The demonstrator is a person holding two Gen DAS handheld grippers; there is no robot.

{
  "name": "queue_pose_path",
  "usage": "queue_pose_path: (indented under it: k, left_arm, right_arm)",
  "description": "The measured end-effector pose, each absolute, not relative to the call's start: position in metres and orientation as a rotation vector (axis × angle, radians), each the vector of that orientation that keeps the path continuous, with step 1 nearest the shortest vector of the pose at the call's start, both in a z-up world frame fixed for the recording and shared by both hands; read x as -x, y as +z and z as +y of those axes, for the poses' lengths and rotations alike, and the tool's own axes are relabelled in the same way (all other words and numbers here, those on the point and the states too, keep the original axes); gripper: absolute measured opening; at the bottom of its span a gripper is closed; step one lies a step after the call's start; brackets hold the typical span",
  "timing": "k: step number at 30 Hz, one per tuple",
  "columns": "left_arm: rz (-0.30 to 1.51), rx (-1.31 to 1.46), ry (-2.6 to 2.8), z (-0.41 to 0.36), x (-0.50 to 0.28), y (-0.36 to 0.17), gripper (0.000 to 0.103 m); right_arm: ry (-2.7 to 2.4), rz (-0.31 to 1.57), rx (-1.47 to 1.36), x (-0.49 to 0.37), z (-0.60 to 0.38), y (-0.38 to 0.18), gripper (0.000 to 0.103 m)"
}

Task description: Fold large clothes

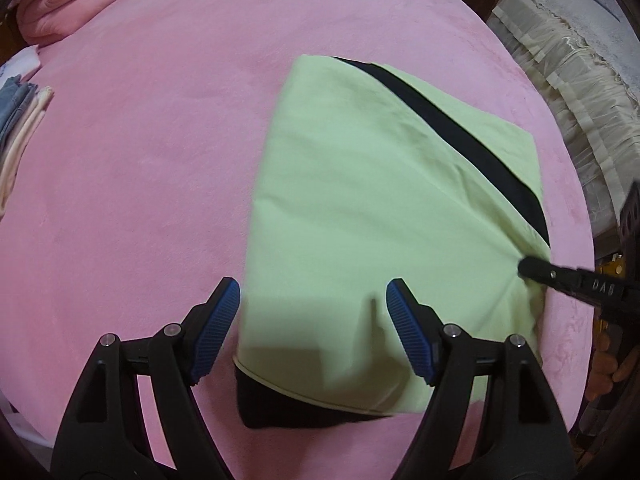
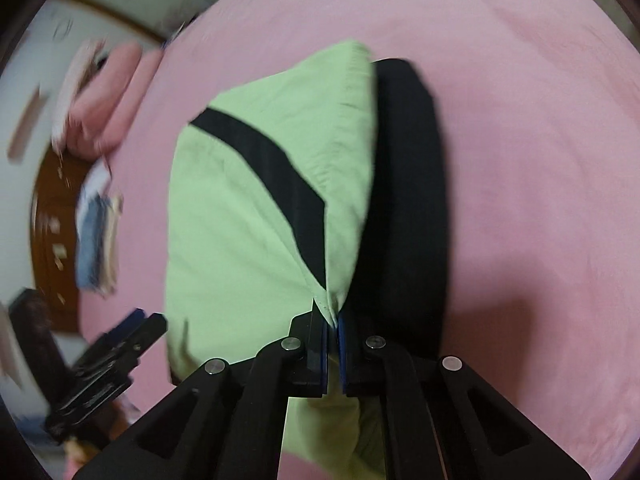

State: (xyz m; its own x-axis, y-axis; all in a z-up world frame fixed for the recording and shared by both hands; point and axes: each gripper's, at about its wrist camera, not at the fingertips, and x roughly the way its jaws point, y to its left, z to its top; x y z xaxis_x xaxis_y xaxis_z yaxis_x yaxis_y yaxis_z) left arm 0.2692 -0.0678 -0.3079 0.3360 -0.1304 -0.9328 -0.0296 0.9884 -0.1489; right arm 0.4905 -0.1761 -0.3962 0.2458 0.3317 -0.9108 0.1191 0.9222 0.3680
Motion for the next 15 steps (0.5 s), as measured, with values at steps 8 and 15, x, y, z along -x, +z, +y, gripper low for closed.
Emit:
queue_pose_path:
  k: [8,15]
  left_arm:
    - [1.277,0.087,-0.031,-0.08,-0.28,-0.337,0.07]
    - [1.136,0.078,-0.17,-0.091,-0.309,-0.304,0.053]
  right_arm:
    - [0.04,1.314,-0.492,-0.475,-0.203,-0.42,0.005]
    - [0.116,1.104,-0.247,-0.478,-0.163,-0.353,0.012]
